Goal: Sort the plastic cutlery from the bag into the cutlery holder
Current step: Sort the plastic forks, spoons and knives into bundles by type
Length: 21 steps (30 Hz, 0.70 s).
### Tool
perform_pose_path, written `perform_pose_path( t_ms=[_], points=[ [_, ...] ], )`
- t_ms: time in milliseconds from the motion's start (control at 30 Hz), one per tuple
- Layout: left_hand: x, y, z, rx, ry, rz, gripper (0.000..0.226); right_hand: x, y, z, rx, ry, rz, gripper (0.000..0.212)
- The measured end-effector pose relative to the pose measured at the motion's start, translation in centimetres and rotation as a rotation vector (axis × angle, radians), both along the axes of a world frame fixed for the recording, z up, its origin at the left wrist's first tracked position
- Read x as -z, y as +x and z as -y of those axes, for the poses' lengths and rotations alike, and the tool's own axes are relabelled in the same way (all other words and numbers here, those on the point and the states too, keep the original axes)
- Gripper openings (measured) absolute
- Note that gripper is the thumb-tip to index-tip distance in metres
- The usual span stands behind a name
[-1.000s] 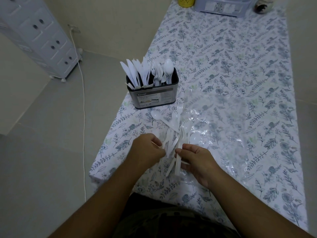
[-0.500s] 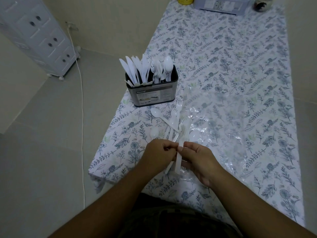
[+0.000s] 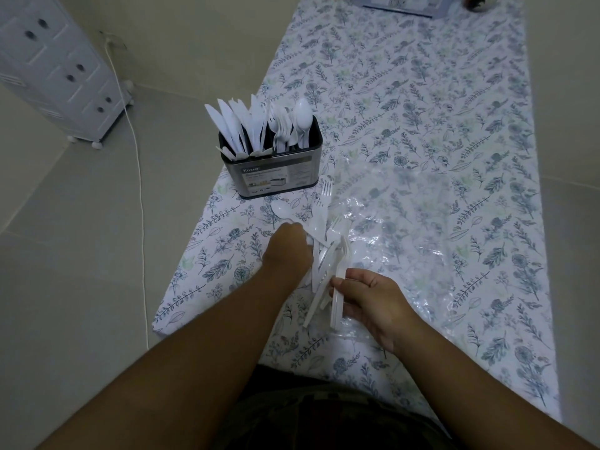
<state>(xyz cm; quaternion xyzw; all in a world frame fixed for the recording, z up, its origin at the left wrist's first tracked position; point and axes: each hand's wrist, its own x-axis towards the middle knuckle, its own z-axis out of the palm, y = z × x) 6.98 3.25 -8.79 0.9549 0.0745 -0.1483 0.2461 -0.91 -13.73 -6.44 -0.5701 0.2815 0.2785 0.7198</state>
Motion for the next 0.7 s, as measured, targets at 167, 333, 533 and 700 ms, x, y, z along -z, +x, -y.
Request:
perform_pose_path(
  t_ms=[167, 333, 533, 700],
  points=[
    [-2.0, 0.3, 0.3, 0.025, 0.067, -0.065, 0.017, -0.1, 0.3, 0.1, -0.001, -0.010, 0.009, 0.024],
    [-4.2, -1.6, -2.0, -0.004, -0.021, -0.096, 0.008, 0.1, 0.6, -0.2, 0.014, -0.012, 0.013, 0.045],
    [-6.3, -7.9, -1.6, -0.247, -0.532, -0.240, 0.011, 0.2, 0.9, -0.7, 0.013, 0.006, 0.025, 0.040],
    [-5.1, -10.0, 0.1, -0.401, -0.834, -0.205, 0.025, -0.5, 0.7, -0.7, -0.021, 0.058, 0.034, 0.024]
  ],
)
